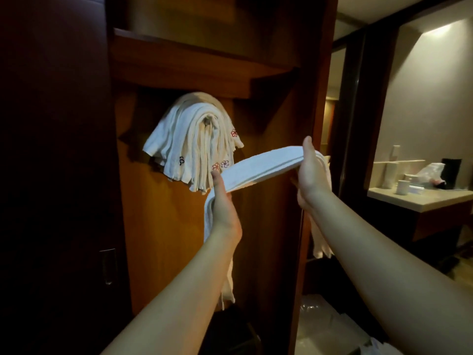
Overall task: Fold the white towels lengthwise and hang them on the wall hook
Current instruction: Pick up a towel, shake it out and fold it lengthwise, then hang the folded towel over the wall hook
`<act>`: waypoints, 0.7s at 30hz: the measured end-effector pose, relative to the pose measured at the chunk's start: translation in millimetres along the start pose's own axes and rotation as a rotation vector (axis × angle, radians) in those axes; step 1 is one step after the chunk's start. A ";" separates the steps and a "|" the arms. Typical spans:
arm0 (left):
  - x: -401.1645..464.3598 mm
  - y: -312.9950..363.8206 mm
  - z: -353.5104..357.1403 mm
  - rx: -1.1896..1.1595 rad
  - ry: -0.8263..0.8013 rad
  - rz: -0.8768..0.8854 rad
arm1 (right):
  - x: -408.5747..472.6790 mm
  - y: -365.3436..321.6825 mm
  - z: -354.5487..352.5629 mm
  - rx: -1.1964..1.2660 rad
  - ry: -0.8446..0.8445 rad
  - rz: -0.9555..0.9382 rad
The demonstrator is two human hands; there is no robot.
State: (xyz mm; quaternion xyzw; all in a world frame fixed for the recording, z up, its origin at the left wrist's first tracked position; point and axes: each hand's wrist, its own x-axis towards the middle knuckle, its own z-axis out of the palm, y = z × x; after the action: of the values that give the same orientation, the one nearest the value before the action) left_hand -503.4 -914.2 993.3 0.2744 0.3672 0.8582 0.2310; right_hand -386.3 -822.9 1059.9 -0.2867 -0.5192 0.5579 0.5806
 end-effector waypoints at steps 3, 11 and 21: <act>15.6 15.2 -0.8 0.052 -0.032 0.001 | 12.1 10.9 -8.3 0.084 -0.017 0.060; 69.7 55.3 -9.8 0.377 -0.103 0.051 | 51.9 25.7 8.6 0.200 -0.007 0.157; 186.1 94.3 -47.4 0.724 -0.138 0.051 | 130.4 33.9 88.1 -0.284 -0.182 -0.049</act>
State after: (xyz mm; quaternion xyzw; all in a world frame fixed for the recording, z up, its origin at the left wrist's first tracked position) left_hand -690.4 -885.6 1093.2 0.4049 0.6237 0.6575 0.1216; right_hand -500.5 -714.0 1092.0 -0.3015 -0.6500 0.4881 0.4984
